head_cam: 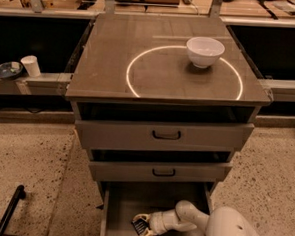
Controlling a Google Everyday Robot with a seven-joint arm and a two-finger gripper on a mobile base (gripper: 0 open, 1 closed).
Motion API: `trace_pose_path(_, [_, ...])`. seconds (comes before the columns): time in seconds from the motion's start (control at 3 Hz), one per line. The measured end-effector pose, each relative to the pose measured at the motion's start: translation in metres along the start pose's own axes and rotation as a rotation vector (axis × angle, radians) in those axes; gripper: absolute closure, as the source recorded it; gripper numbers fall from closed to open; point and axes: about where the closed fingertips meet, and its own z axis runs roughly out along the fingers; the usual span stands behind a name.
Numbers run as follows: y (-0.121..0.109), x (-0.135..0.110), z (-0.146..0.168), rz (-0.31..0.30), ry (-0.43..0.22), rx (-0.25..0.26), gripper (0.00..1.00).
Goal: Pick rxbar blueberry from bottom drawer and place on counter
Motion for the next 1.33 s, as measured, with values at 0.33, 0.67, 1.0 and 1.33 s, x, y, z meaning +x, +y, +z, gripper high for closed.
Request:
trace_pose_path(0.33, [-0.007,-0.026,-0.016,-0.049,-0.039,0.062,0.99])
trace_pose_path(0.67, [-0.006,-0.086,-0.061,-0.152,-0.142,0.148,0.97])
trace_pose_path(1.0, [-0.006,-0.112,-0.087,-0.160,-0.195,0.179,0.74])
trace_pose_path(1.33, [-0.009,-0.106,-0.074,-0.143,-0.176,0.188,0.51])
